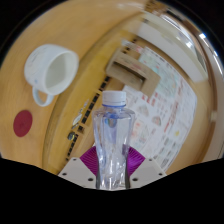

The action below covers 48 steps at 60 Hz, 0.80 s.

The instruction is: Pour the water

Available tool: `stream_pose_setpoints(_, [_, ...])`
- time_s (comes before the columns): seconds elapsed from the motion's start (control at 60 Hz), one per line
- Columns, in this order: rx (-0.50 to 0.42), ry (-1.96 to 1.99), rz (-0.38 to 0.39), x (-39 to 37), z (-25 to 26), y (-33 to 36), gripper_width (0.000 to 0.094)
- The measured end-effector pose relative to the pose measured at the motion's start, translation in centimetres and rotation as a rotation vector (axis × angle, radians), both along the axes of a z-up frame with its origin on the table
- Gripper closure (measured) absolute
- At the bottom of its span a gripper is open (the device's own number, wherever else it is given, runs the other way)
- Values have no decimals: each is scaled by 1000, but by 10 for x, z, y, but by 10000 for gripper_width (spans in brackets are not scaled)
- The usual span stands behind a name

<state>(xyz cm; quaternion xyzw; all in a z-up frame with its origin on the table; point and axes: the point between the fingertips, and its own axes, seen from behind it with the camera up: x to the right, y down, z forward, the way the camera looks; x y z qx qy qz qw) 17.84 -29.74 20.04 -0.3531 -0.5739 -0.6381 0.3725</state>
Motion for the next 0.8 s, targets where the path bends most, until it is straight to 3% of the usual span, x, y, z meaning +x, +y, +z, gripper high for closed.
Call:
stream_pose_setpoints(0.25, [-96,-235,80,-14,-60,19,613])
stream_pose_setpoints(0.4, [-95,-148,95,-13,-48,17,612])
stream_pose_setpoints(0.517, [-69,100,131,-18,-10,8,613])
stream_pose_setpoints(0.7, [-58,808,191,-9,75,-6,611])
stream_pose_setpoints(0.8, [-80,1231,181,2,85,-10,611])
